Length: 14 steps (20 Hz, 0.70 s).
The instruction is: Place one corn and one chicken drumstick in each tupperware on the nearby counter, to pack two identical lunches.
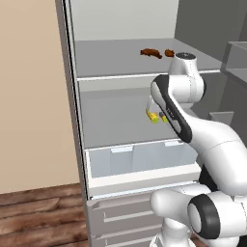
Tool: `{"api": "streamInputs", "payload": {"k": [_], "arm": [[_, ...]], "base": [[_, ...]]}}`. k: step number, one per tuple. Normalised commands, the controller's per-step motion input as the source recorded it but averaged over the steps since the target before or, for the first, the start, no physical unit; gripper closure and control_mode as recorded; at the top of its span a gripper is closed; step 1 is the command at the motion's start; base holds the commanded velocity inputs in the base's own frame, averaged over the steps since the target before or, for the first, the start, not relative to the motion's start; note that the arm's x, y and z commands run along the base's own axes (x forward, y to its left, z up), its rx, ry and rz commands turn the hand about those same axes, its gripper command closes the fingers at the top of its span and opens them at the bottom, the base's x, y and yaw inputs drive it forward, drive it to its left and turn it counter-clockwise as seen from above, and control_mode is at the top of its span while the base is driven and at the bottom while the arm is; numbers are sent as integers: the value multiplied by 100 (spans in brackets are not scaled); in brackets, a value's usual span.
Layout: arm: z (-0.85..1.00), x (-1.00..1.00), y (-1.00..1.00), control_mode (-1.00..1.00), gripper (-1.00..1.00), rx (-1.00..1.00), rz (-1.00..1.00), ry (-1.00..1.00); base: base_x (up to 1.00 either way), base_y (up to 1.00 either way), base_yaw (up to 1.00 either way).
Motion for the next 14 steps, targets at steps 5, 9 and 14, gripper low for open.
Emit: {"api": "streamInputs", "payload": {"k": [5, 9, 14], "arm": [[0, -2, 1, -100, -100, 0, -1, -1], [26, 0, -14, -100, -100, 3, -2, -1], [66, 0, -9, -100, -100, 0, -5, -10]], "base": [[0, 0, 0], [0, 0, 0], [0, 0, 0]]}}
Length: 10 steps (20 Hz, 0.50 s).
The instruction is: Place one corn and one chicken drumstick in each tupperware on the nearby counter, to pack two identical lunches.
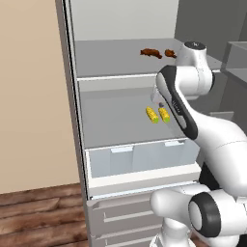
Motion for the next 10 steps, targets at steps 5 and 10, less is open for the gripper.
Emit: {"api": "streamInputs", "payload": {"k": [5, 10], "arm": [[58, 0, -1, -100, -100, 0, -7, -12], [30, 13, -3, -100, -100, 0, -7, -30]], "base": [[0, 0, 0], [0, 0, 0]]}}
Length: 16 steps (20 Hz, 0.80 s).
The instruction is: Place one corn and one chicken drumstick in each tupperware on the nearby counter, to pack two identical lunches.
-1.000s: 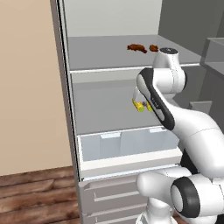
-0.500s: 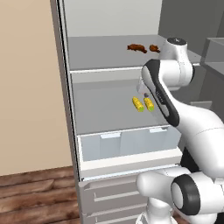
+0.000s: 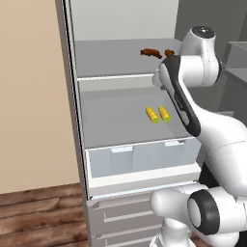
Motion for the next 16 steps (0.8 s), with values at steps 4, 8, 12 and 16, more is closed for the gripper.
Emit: {"api": "streamInputs", "payload": {"k": [4, 8, 12, 16], "arm": [[9, 23, 0, -100, -100, 0, -5, -40], [25, 19, 0, -100, -100, 0, -1, -32], [54, 15, -3, -100, -100, 0, 0, -6], [56, 20, -13, -100, -100, 0, -2, 0]], "base": [[0, 0, 0], [0, 0, 0], [0, 0, 0], [0, 0, 0]]}}
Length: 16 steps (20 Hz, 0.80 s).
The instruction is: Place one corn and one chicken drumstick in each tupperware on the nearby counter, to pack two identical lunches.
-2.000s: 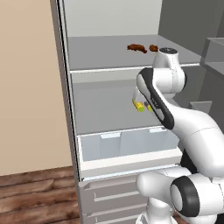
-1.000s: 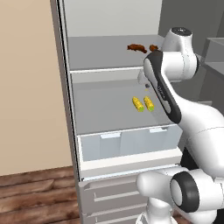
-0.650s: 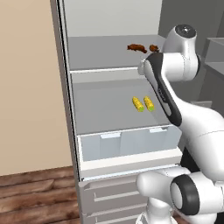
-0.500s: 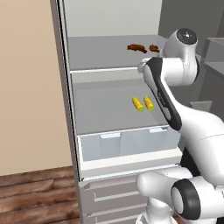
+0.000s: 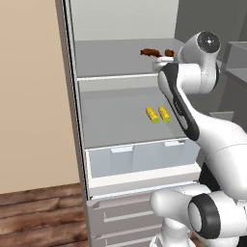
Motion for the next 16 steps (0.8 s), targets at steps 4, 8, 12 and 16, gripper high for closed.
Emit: {"api": "streamInputs", "payload": {"k": [4, 8, 12, 16], "arm": [[17, 25, -4, -100, -100, 0, -3, 1], [-7, 33, -1, -100, -100, 0, 0, 0], [-36, 34, 0, -100, -100, 0, 0, -1], [-24, 50, 0, -100, -100, 0, 0, 0]], "base": [[0, 0, 0], [0, 0, 0], [0, 0, 0], [0, 0, 0]]}}
